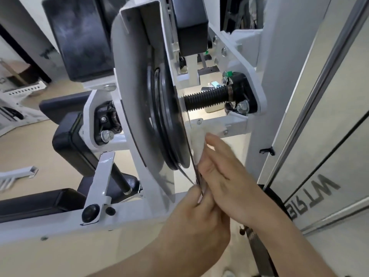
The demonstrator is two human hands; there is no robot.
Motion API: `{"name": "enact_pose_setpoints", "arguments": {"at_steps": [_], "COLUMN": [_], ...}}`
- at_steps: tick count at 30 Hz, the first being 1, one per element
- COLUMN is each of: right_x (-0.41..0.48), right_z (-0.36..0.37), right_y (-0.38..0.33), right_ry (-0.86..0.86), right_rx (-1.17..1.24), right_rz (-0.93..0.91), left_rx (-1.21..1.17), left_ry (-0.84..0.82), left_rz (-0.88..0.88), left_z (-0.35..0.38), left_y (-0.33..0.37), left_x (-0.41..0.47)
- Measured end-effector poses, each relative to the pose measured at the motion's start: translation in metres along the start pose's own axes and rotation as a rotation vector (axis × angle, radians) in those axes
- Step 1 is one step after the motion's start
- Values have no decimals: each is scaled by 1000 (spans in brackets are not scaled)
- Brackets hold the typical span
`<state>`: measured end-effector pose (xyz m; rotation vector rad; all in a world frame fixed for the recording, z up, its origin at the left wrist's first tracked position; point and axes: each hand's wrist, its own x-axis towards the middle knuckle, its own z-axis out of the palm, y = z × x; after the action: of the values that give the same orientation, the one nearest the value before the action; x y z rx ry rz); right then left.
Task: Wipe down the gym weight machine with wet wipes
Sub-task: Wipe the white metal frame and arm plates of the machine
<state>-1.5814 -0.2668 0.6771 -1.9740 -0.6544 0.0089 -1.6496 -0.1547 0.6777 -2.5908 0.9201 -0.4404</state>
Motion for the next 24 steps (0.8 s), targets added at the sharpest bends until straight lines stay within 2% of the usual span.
{"name": "enact_pose_setpoints", "arguments": {"at_steps": [3, 6, 9, 10, 13, 14, 15, 16, 18, 20, 21, 23, 24], "right_x": [-5, 2, 4, 5, 7, 8, 9, 9, 9, 12, 17, 32, 41], "right_z": [-18, -18, -13, -11, -8, -12, -18, -26, -49, -72, -80, -85, -85], "right_y": [-25, -19, -17, -18, -8, -4, -2, 0, -3, -4, -4, 3, 8], "right_ry": [8, -61, -2, 16, 33, 29, 58, 133, 401, 636, 654, 504, 427], "right_rx": [126, 391, 361, 351, 226, 170, 116, 56, -60, -196, -258, -342, -392], "right_rz": [66, 119, 46, 57, 75, 77, 72, 58, 26, -11, -9, 47, 87], "left_rx": [143, 150, 128, 162, 286, 336, 338, 304, 240, 117, 59, -55, -100], "left_ry": [18, 132, 239, 202, -127, -248, -291, -363, -473, -467, -367, -176, -188], "left_rz": [89, 186, 180, 149, 70, 100, 167, 181, 133, 67, 27, -54, -88], "left_z": [-34, -60, -91, -99, -124, -126, -120, -115, -113, -101, -97, -92, -86], "left_y": [-28, -65, -102, -109, -101, -92, -83, -72, -54, -44, -40, -32, -28], "left_x": [1, 0, 13, 19, 49, 57, 63, 67, 75, 78, 80, 91, 96]}}
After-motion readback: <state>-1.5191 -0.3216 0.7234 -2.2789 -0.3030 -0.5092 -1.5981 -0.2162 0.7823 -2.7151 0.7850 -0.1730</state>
